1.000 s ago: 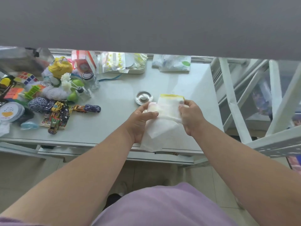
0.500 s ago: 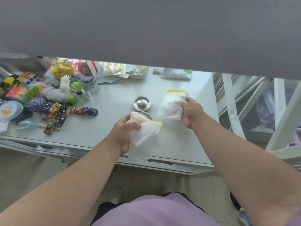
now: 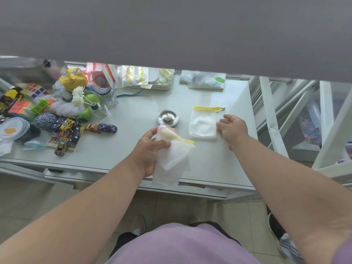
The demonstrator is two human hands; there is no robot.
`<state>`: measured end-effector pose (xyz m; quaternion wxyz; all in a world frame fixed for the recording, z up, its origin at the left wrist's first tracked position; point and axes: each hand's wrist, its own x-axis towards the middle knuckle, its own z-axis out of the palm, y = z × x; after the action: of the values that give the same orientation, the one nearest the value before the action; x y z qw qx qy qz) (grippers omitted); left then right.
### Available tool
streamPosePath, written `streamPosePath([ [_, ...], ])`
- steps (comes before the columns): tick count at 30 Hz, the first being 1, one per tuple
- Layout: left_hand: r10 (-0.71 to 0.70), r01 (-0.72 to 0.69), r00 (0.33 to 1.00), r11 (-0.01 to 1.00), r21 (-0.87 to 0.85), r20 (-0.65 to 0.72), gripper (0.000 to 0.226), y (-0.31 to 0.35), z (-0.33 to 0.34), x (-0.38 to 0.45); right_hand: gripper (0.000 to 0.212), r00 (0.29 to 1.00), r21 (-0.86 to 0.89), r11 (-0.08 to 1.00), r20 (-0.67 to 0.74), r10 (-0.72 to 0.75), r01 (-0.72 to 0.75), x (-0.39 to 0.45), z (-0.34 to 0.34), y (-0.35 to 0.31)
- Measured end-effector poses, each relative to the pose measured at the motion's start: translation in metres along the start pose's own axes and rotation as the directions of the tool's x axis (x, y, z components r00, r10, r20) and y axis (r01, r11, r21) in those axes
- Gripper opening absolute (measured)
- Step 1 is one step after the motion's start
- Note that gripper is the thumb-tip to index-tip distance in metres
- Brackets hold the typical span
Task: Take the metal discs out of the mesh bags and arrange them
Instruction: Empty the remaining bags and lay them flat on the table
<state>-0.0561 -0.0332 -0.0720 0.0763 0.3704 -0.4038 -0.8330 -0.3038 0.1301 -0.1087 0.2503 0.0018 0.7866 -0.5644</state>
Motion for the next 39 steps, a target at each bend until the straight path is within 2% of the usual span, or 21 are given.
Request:
streamPosePath([
  [4, -0.015, 0.014, 1.000, 0.999, 0.038, 0.027, 0.061, 0.002, 0.008, -0.001, 0.039, 0.999, 0.091, 0.995, 0.000, 0.035, -0.035, -0.032, -0.003, 0.004],
  [7, -0.033, 0.028, 0.996, 0.998, 0.059, 0.079, 0.054, 0.005, 0.017, -0.001, 0.028, 0.969, 0.238, 0.959, 0.225, 0.098, -0.152, -0.072, 0.001, -0.003],
  [9, -0.042, 0.033, 0.992, 0.997, 0.074, 0.118, 0.055, 0.006, 0.021, 0.000, 0.038, 0.912, 0.231, 0.948, 0.394, 0.116, -0.220, -0.098, 0.003, -0.010],
  [12, -0.046, 0.033, 0.988, 0.995, 0.096, 0.146, 0.059, 0.005, 0.027, -0.002, 0.059, 0.842, 0.206, 0.959, 0.537, 0.056, -0.195, -0.125, 0.004, -0.015],
  [13, -0.042, 0.027, 0.988, 0.995, 0.100, 0.151, 0.059, 0.005, 0.029, -0.002, 0.056, 0.846, 0.200, 0.966, 0.532, 0.030, -0.161, -0.130, 0.004, -0.015],
  [16, -0.038, 0.020, 0.980, 0.995, 0.097, 0.193, 0.061, 0.003, 0.034, -0.006, 0.027, 0.915, 0.150, 0.989, 0.400, -0.046, -0.016, -0.139, 0.006, -0.011],
  [19, -0.064, 0.044, 0.972, 0.995, 0.094, 0.228, 0.066, 0.001, 0.036, -0.006, 0.010, 0.962, 0.146, 0.989, 0.265, -0.067, 0.029, -0.140, 0.006, -0.003],
  [22, -0.089, 0.063, 0.959, 0.992, 0.105, 0.268, 0.075, -0.001, 0.039, -0.009, 0.013, 0.986, 0.155, 0.988, 0.160, -0.050, 0.025, -0.142, 0.005, -0.001],
  [25, -0.090, 0.053, 0.964, 0.987, 0.151, 0.249, 0.088, -0.006, 0.039, -0.010, 0.012, 0.996, 0.186, 0.982, 0.077, -0.042, 0.027, -0.145, 0.004, 0.002],
  [28, -0.074, 0.021, 0.973, 0.972, 0.233, 0.221, 0.098, -0.010, 0.038, -0.009, 0.012, 0.998, 0.190, 0.981, 0.065, 0.012, -0.024, -0.146, 0.003, 0.006],
  [34, -0.085, -0.024, 0.970, 0.897, 0.440, 0.226, 0.100, -0.013, 0.040, -0.015, 0.031, 0.969, 0.275, 0.935, 0.165, 0.183, -0.224, -0.139, -0.009, 0.010],
  [37, -0.094, -0.019, 0.973, 0.878, 0.478, 0.210, 0.099, -0.017, 0.042, -0.014, 0.016, 0.975, 0.258, 0.945, 0.147, 0.167, -0.201, -0.129, -0.013, 0.013],
  [39, -0.065, -0.026, 0.980, 0.898, 0.439, 0.190, 0.098, -0.019, 0.045, -0.014, 0.012, 0.984, 0.243, 0.956, 0.112, 0.140, -0.164, -0.120, -0.015, 0.016],
])
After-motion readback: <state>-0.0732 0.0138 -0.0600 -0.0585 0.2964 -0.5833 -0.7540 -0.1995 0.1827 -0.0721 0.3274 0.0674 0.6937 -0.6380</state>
